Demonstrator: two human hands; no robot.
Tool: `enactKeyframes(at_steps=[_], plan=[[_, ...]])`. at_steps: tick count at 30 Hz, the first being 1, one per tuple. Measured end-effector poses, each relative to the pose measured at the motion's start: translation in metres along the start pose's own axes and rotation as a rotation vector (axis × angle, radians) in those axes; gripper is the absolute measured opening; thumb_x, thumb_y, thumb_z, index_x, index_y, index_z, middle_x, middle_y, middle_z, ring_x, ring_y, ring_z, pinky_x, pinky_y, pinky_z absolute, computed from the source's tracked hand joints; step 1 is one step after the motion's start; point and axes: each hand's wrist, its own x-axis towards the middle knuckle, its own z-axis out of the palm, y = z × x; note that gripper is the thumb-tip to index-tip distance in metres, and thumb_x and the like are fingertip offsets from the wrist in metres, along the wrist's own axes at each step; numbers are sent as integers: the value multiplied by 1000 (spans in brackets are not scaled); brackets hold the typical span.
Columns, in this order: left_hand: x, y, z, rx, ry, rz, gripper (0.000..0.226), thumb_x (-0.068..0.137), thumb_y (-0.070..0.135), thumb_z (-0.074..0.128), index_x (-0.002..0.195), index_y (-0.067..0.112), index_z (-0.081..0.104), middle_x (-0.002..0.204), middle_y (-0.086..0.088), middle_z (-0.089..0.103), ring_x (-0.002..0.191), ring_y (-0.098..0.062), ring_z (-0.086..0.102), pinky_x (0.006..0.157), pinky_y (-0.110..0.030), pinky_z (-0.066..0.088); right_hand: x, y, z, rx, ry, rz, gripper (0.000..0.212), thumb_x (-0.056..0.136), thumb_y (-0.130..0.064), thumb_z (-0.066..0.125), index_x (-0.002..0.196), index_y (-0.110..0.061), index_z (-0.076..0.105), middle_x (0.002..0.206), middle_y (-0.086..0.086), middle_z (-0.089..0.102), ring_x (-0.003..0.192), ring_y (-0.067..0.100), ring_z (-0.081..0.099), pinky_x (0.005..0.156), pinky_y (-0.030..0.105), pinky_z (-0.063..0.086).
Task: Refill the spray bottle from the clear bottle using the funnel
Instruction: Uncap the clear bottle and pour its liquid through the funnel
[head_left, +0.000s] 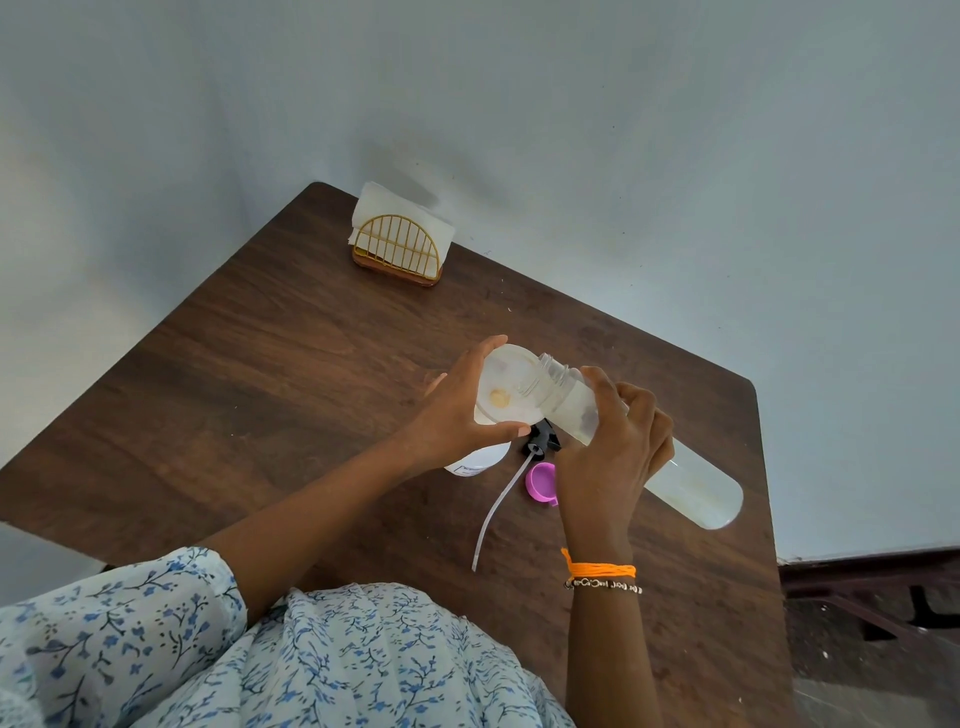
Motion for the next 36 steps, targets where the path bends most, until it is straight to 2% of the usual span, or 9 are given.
enactKeyframes(at_steps=[36], plan=[[-2,3,-2,-14,-5,-3,93,73,35,76,143,28,15,150,6,24,134,-12,28,113,-45,26,0,-1,0,-7,-13,-6,63,64,3,74,119,-23,57,119,10,51,118,30,38,99,45,32]])
